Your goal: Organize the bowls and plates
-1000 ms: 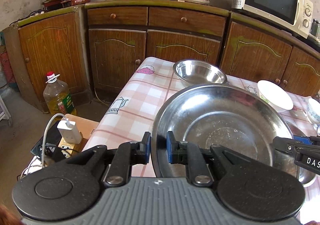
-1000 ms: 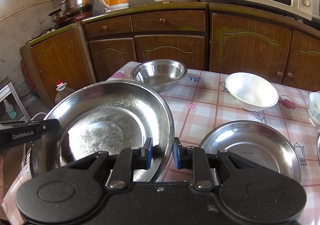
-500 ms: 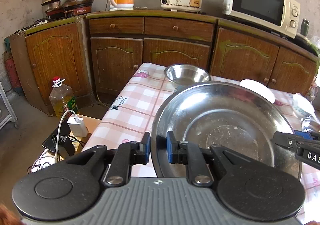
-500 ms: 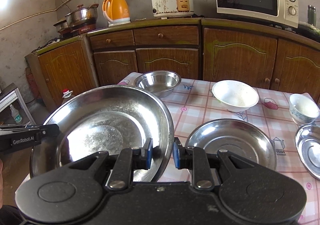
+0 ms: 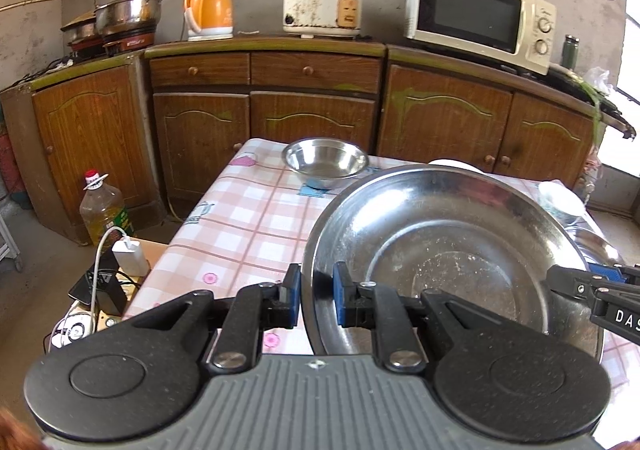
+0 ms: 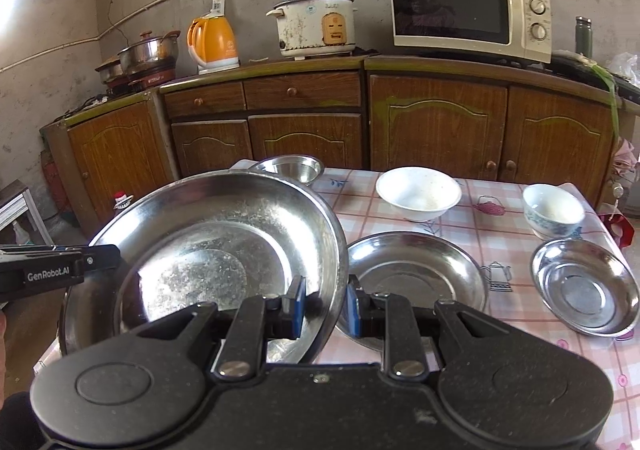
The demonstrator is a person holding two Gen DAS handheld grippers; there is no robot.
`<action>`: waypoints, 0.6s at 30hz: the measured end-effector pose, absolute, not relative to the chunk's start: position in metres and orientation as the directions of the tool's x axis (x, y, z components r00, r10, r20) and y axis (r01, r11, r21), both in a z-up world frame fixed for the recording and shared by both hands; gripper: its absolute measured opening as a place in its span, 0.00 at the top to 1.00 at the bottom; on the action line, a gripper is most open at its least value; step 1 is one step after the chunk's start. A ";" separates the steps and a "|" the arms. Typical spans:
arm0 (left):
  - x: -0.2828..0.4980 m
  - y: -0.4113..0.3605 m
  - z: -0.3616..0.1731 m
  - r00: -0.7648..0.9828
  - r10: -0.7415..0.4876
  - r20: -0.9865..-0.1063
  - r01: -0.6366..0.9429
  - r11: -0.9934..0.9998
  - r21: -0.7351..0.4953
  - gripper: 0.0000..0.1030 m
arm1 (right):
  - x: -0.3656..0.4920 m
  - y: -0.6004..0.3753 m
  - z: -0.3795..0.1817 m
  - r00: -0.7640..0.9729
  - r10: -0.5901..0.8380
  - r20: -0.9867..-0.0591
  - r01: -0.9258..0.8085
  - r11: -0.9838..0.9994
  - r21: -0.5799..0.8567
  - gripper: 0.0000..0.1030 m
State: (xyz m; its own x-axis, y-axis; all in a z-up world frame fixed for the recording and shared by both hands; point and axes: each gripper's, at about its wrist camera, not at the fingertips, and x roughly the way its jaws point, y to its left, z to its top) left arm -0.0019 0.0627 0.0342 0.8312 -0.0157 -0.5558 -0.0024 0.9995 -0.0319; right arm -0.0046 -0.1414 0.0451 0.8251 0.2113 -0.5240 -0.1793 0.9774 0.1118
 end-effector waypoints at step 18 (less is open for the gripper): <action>-0.026 0.013 0.033 0.835 -0.100 -0.541 0.097 0.995 -0.034 0.84 | -0.050 -0.197 0.049 0.848 0.117 -0.517 -0.068 0.991 0.113 0.73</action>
